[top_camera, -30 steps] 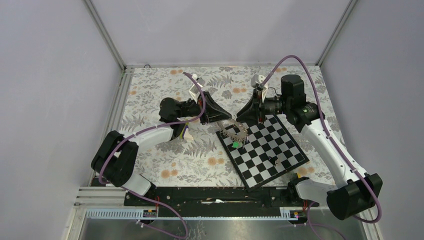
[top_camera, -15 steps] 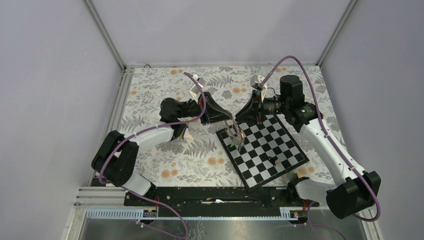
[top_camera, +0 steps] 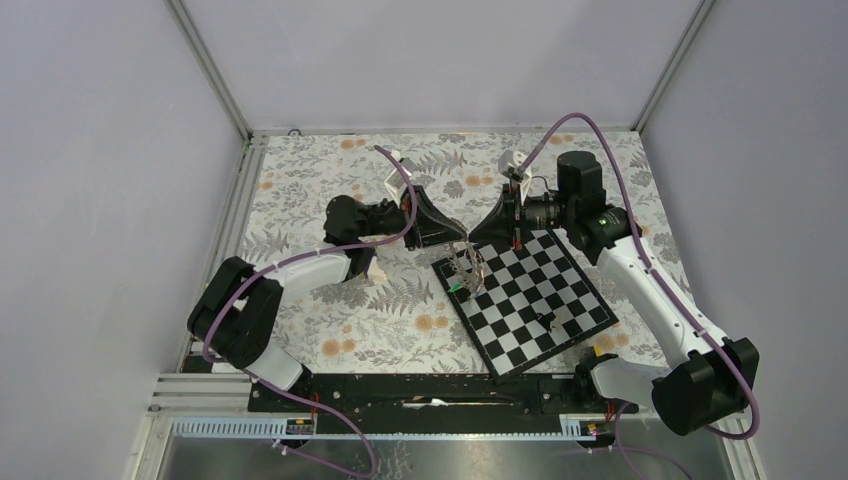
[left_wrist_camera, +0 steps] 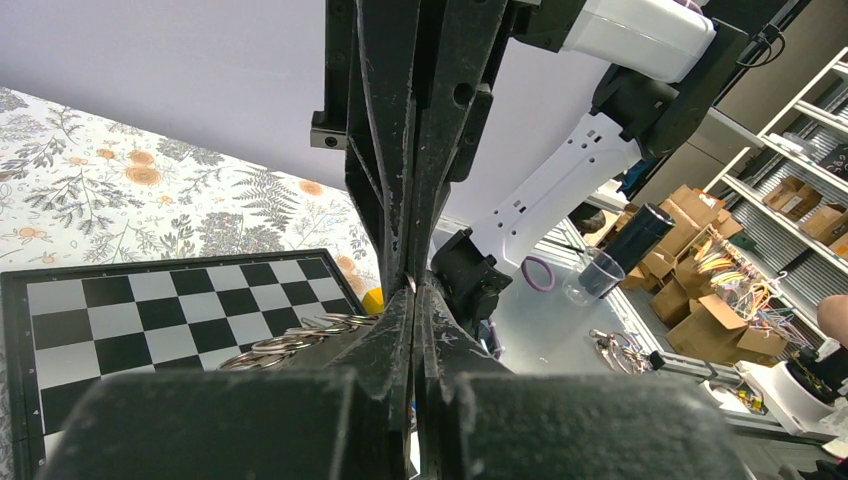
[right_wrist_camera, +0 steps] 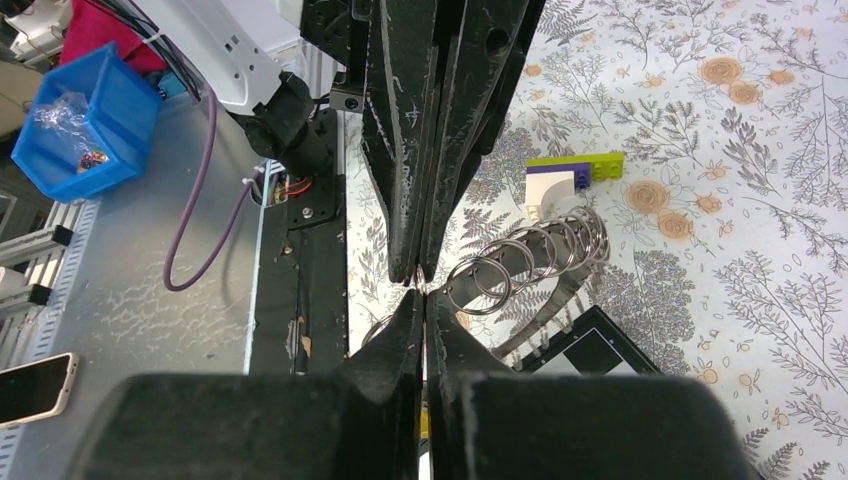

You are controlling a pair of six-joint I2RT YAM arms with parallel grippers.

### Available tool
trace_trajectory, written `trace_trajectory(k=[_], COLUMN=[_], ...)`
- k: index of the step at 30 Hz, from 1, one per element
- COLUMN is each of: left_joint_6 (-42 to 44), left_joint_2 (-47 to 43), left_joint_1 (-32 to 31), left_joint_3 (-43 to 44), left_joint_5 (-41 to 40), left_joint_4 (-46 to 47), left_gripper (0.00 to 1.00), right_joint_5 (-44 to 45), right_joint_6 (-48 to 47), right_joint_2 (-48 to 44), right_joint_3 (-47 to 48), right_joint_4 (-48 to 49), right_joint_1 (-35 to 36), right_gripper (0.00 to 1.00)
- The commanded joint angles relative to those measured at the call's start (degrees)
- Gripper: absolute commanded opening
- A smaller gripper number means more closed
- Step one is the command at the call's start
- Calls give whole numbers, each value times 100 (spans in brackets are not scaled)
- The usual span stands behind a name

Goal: Put the keys on the keyring

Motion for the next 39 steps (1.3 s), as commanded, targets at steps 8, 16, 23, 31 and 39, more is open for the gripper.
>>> trace_trajectory(k=[8,16,23,31,39], left_joint_6=[2259,4394,4620,4619,4681], left_joint_2=[-334,-236,-109,-47,-104], left_joint_1=[102,102,87,49,49], left_joint_3=[633,1447,1540,1455,1293], left_joint_5=[126,296,418,693,999], left_joint_4=[-2221,-4632,-4697,-4585,-4495], left_gripper=[30,45,26,0,11], right_joint_5=[2446,4165,4001,3848,3529], right_joint_6=[-2302,-2929,-2779,-2528,-2332], right_joint_2=[201,741,783,772,778], right_joint_3=[1463,2352,2326,2244,2209], right_joint_4=[-2565,-3496,-3424,-3213,-3054], right_joint_1=[939,1699,1717,1701,1581], right_gripper=[0,0,0,0,0])
